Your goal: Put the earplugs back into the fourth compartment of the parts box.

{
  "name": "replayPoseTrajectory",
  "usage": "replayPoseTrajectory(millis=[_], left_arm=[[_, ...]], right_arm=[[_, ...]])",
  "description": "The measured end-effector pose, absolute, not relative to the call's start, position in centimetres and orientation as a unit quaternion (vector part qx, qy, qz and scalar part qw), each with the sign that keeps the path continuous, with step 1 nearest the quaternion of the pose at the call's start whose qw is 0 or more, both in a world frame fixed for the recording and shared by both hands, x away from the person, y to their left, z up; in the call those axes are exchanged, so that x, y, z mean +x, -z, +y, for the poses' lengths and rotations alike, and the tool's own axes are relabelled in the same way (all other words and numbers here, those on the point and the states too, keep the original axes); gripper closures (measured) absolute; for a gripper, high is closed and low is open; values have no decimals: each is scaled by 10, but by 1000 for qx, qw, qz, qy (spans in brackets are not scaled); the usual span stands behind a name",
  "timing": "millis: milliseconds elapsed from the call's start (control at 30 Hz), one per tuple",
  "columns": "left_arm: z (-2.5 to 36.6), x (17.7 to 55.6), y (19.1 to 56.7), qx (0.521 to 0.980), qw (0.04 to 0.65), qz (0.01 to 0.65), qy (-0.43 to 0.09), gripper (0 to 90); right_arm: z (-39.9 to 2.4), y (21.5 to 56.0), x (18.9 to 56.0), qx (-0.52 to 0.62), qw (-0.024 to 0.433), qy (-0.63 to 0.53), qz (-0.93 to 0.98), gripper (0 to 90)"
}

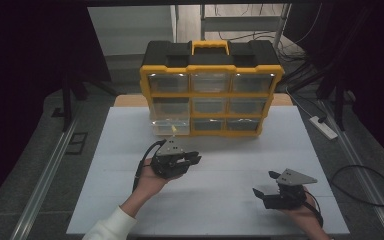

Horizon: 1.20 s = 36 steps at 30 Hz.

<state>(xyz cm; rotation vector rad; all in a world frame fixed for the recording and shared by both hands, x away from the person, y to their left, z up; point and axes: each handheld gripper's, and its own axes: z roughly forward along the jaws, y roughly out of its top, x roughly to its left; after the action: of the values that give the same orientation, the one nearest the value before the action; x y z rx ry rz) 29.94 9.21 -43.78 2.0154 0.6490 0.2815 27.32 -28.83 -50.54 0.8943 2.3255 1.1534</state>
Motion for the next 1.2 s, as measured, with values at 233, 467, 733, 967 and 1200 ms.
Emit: replayPoseTrajectory(millis=[233, 467, 733, 967, 1200], left_arm=[[99, 298, 427, 817, 495, 267, -124, 776], [111, 299, 415, 801, 515, 278, -130, 776], [125, 301, 404, 788, 526, 285, -142, 776], [134, 308, 393, 774, 539, 296, -149, 776], [142, 315, 383, 764, 547, 305, -156, 777]], right_arm=[[-289, 505, 273, 322, 197, -412, 829, 164], [-289, 506, 274, 322, 198, -411, 829, 165], [-289, 505, 274, 325, 200, -411, 828, 164], [-289, 505, 274, 326, 199, -411, 828, 165], [-290, 505, 273, 326, 200, -413, 827, 165]])
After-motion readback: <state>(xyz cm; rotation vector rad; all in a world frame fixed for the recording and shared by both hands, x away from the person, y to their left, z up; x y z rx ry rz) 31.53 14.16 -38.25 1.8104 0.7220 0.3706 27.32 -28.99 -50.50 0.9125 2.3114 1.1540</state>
